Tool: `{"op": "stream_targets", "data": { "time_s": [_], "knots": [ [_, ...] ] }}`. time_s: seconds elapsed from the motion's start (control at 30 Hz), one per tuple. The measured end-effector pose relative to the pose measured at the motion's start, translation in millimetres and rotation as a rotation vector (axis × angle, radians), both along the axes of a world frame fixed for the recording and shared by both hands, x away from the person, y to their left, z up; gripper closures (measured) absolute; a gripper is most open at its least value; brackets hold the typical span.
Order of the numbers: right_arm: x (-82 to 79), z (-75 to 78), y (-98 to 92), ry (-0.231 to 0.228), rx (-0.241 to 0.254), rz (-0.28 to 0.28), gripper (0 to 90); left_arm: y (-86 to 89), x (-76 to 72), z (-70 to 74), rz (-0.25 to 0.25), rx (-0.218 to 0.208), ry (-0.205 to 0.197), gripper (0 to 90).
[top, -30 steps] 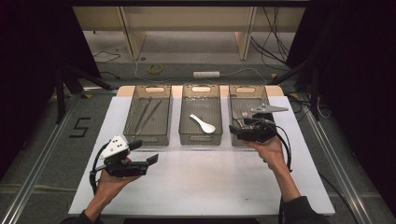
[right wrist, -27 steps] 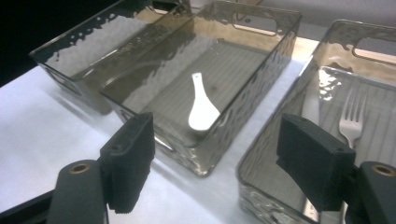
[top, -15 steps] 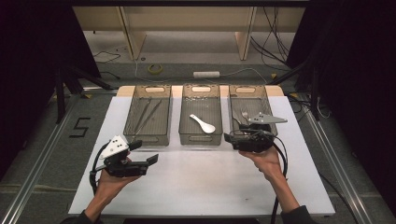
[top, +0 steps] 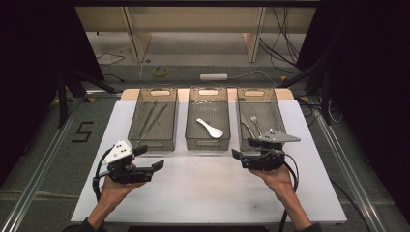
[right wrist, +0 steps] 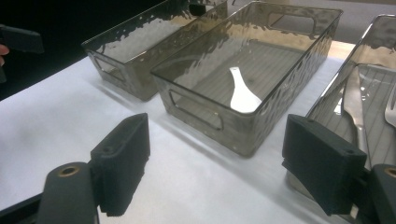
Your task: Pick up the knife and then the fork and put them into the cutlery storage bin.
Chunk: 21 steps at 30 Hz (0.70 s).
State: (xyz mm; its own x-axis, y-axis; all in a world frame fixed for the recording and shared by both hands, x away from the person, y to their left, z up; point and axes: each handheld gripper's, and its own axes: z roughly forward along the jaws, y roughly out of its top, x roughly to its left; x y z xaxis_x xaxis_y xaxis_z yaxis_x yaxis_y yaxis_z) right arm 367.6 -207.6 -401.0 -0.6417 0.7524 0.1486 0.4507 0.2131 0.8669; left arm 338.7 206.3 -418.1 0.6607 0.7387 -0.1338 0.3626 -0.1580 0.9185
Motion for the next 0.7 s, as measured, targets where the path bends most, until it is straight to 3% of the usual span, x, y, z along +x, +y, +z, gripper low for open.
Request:
{"op": "stream_targets", "data": {
  "time_s": [0.2, 0.7],
  "knots": [
    [-11.3, -4.5, -3.0, -0.010, 0.026, 0.004, 23.5, 0.5, 0.1, 0.1, -0.004, -0.001, 0.001, 15.8],
    [-33.7, -16.9, -14.0, -0.034, 0.036, -0.004, 22.5, 0.4, -0.6, 0.5, -0.014, -0.010, 0.003, 15.8]
  ]
}}
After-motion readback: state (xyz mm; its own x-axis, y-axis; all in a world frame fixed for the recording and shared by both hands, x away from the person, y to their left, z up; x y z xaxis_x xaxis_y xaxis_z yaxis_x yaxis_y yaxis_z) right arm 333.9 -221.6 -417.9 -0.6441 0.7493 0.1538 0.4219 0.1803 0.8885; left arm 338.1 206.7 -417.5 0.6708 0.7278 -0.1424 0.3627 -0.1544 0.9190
